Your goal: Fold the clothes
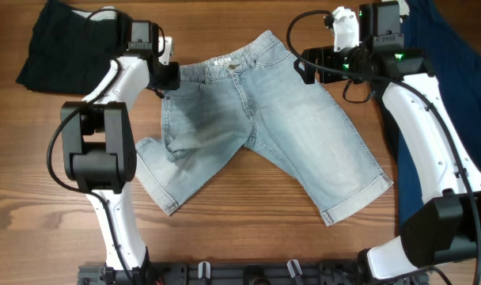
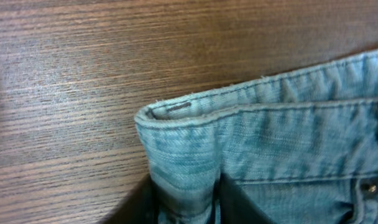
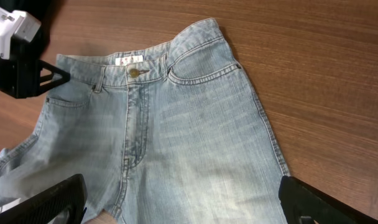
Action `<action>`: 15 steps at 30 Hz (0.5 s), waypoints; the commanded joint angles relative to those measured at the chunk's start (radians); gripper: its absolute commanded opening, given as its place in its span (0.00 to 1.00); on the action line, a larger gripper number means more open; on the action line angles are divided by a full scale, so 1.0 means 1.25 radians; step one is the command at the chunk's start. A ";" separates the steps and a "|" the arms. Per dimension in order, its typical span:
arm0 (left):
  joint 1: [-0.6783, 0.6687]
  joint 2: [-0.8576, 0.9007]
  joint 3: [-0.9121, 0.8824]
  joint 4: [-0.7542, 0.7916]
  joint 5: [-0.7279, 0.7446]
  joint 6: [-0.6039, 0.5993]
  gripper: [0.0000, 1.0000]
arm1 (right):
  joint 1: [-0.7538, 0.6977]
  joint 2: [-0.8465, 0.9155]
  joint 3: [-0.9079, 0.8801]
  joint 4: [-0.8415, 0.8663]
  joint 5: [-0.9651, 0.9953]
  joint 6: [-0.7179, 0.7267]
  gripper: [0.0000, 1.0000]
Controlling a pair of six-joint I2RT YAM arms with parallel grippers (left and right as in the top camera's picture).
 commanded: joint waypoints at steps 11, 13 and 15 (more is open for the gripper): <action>0.031 -0.034 0.285 -0.161 -0.074 -0.100 0.04 | 0.000 0.011 0.003 0.004 0.009 0.007 1.00; 0.046 -0.034 0.367 -0.224 -0.073 -0.142 0.04 | 0.000 0.022 0.002 0.004 0.009 0.007 1.00; 0.055 -0.034 0.417 -0.255 -0.070 -0.158 0.04 | 0.000 0.038 0.002 0.005 0.009 0.007 1.00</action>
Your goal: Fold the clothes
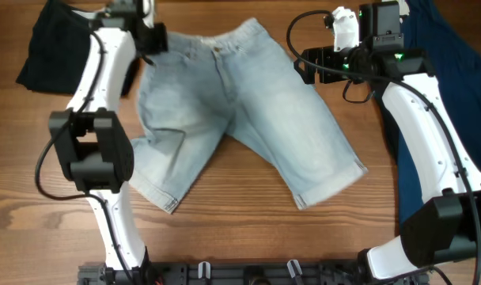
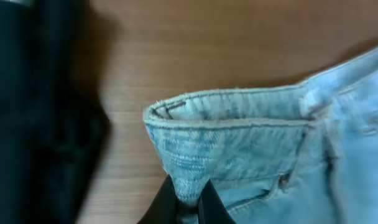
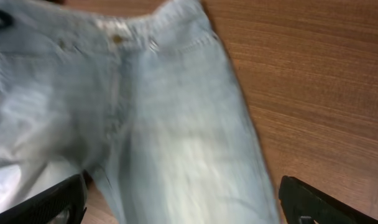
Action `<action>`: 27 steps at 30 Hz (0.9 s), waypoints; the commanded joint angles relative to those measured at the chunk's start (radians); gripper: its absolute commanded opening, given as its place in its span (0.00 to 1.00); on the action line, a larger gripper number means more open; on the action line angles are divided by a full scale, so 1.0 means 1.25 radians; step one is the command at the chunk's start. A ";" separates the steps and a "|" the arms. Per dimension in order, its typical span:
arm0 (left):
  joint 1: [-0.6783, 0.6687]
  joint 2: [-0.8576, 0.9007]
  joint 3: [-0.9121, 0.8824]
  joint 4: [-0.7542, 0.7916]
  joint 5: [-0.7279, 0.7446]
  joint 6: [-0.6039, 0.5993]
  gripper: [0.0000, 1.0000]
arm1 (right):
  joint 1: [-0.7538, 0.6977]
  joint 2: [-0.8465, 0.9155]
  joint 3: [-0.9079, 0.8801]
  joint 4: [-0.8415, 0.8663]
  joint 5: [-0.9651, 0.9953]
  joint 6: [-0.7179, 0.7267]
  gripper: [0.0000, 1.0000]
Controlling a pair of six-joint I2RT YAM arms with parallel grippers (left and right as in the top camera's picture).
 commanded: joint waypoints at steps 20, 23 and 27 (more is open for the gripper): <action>0.077 -0.127 0.125 -0.096 -0.022 -0.102 1.00 | -0.001 0.193 -0.071 -0.111 0.174 0.006 0.97; 0.077 -0.160 0.125 -0.142 0.010 -0.101 1.00 | -0.001 0.193 -0.132 -0.077 0.174 0.013 0.89; 0.077 -0.163 0.124 -0.198 0.026 -0.101 1.00 | -0.001 0.194 -0.217 0.027 0.174 0.040 0.81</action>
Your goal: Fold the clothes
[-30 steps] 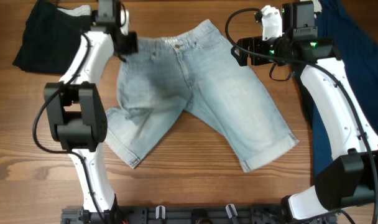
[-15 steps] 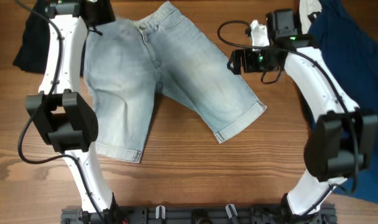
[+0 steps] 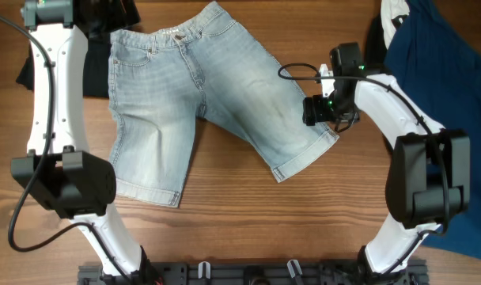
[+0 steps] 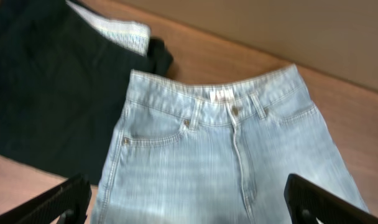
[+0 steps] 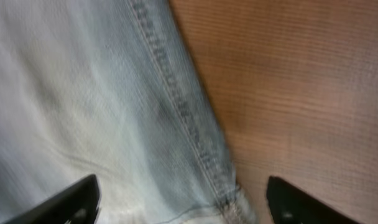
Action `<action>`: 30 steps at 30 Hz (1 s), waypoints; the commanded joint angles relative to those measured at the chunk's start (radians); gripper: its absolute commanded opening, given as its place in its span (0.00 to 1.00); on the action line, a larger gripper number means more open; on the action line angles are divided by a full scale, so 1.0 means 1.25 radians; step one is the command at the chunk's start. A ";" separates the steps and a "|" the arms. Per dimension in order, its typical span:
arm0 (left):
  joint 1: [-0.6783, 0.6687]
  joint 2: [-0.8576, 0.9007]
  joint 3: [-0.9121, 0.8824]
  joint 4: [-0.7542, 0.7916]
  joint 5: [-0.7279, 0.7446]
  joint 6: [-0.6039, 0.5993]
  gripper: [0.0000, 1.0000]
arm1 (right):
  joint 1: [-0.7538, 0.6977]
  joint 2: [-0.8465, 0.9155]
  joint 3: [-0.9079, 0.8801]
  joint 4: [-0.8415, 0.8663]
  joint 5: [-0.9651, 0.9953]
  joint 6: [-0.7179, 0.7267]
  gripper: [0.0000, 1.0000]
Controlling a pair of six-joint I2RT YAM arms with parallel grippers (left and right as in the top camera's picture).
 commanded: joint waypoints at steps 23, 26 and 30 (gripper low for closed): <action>-0.040 0.007 0.005 -0.013 0.046 -0.013 1.00 | -0.087 0.014 0.055 0.343 0.101 0.038 0.04; -0.055 0.008 0.003 0.002 0.046 -0.013 1.00 | -0.133 0.021 0.099 0.381 0.052 0.036 0.04; -0.070 0.008 0.003 0.017 0.046 -0.013 1.00 | -0.159 0.084 0.182 0.385 0.016 0.035 0.04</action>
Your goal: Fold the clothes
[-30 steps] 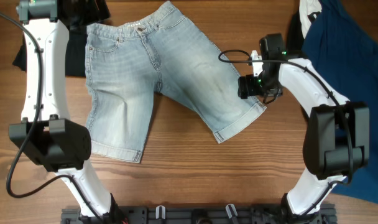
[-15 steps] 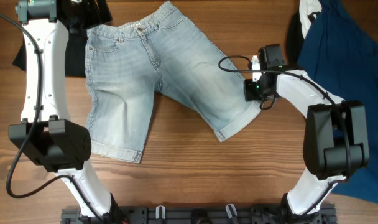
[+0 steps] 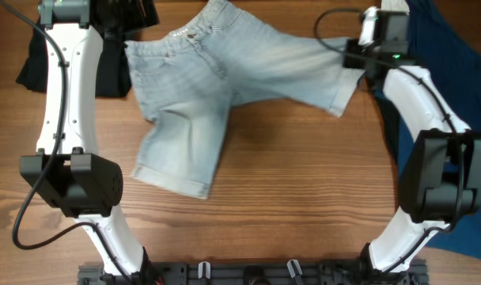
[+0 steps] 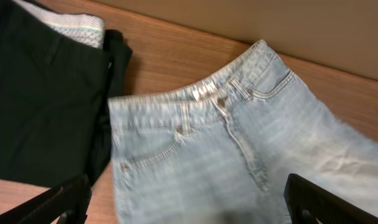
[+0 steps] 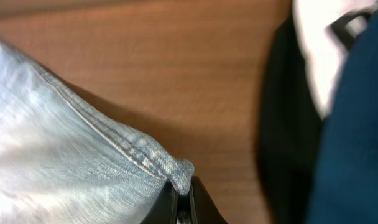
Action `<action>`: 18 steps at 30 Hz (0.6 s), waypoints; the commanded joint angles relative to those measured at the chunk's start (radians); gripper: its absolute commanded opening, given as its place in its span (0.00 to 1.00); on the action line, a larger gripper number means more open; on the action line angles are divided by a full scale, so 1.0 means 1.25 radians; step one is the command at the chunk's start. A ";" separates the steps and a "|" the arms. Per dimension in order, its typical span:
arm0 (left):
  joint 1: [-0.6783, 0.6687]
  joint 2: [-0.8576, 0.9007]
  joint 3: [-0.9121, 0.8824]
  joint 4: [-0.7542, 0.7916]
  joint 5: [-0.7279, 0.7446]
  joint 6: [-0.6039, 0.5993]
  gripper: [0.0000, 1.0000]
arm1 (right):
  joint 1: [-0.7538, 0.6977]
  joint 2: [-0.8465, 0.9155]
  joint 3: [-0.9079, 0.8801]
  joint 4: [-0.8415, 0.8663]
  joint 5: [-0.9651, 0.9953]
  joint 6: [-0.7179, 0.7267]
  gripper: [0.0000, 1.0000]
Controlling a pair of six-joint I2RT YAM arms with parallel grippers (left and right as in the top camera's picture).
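Light blue denim shorts lie at the back of the table, waistband toward the far left. One leg hangs toward the front; the other stretches right. My right gripper is shut on that leg's hem corner, pinched between its fingers in the right wrist view. My left gripper hovers open above the shorts, below the waistband and button, with nothing between its wide-spread fingers.
A black garment lies at the back left, next to the waistband, and also shows in the left wrist view. A dark blue garment covers the right side, with black and white cloth close to my right gripper.
My right gripper, then open over the right leg's hem at mid-table, is now shut on the hem and sits at the back right, with the leg stretched out. The left gripper stays open.
My left gripper held the waistband corner with the shorts mid-table and the right gripper open above. Then the shorts sat farther back and left. Later the left gripper was open above the waistband. Now the right gripper holds the hem at the back right.
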 commanded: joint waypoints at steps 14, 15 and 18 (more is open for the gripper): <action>-0.015 0.024 0.003 0.000 0.016 -0.010 1.00 | -0.089 0.238 0.483 -0.191 -0.088 0.002 0.04; -0.016 0.024 0.003 -0.001 0.016 -0.010 1.00 | -0.093 0.238 0.490 -0.198 -0.087 0.002 0.04; -0.016 0.024 0.003 -0.002 0.016 -0.010 1.00 | -0.101 0.238 0.494 -0.222 -0.088 0.014 0.04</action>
